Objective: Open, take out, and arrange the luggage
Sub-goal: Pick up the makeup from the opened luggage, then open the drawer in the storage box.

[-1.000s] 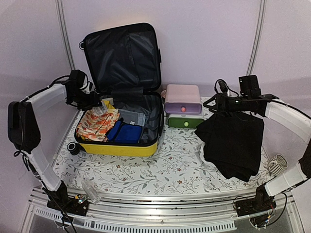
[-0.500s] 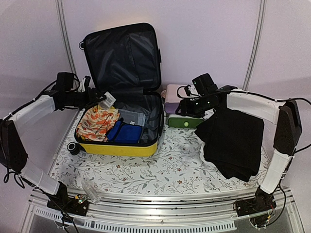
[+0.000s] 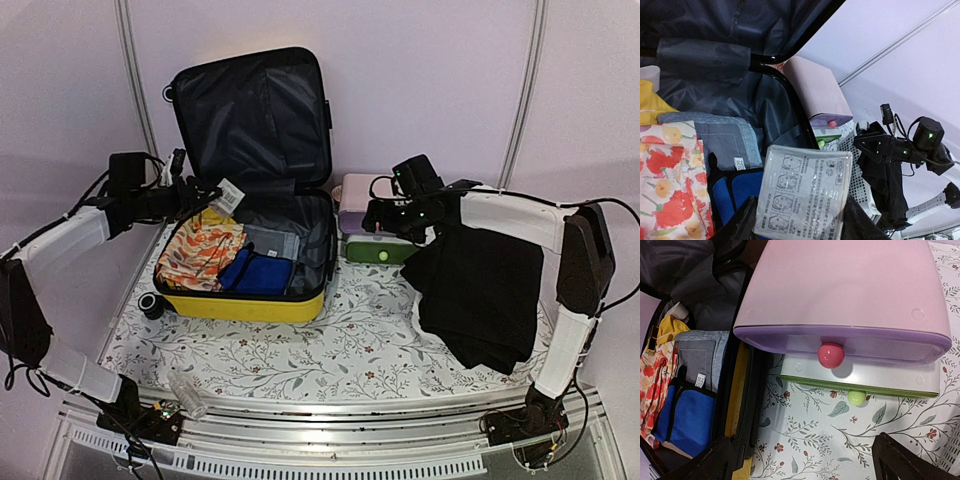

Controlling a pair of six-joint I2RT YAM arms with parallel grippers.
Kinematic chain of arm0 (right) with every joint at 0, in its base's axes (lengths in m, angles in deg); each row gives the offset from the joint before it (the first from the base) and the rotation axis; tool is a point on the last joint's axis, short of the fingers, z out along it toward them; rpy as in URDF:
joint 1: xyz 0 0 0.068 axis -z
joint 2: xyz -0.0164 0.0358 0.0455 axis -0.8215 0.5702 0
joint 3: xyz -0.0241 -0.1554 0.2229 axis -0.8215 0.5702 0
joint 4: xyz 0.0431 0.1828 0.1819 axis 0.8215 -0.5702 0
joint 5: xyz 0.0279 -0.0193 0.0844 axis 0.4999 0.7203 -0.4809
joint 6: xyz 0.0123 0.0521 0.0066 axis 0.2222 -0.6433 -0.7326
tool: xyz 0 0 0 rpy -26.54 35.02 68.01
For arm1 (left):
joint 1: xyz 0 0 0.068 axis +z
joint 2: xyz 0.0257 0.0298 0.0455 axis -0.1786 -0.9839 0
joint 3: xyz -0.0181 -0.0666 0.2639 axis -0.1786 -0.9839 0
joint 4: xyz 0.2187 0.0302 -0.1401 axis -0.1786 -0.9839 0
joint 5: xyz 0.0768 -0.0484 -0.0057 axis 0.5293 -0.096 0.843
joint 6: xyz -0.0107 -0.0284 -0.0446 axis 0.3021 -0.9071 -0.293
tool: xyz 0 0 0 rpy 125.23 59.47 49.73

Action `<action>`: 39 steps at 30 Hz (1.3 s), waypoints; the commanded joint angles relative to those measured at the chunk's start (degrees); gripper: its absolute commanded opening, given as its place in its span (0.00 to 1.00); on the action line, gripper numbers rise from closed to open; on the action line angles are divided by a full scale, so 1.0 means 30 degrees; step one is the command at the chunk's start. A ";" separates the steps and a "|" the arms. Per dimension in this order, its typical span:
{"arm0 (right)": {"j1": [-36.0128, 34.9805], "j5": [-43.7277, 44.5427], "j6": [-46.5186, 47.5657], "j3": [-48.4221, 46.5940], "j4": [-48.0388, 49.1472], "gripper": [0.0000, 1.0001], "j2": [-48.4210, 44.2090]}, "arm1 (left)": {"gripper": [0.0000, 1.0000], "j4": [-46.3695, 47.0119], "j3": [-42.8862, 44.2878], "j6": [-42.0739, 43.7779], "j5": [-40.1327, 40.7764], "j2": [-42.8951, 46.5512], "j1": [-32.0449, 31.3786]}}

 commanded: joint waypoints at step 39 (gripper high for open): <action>0.0511 -0.0118 0.0039 -0.2098 0.0275 0.99 0.2874 | 0.46 0.8129 -0.1388 -0.2544 -0.0811 -0.0652 -0.4145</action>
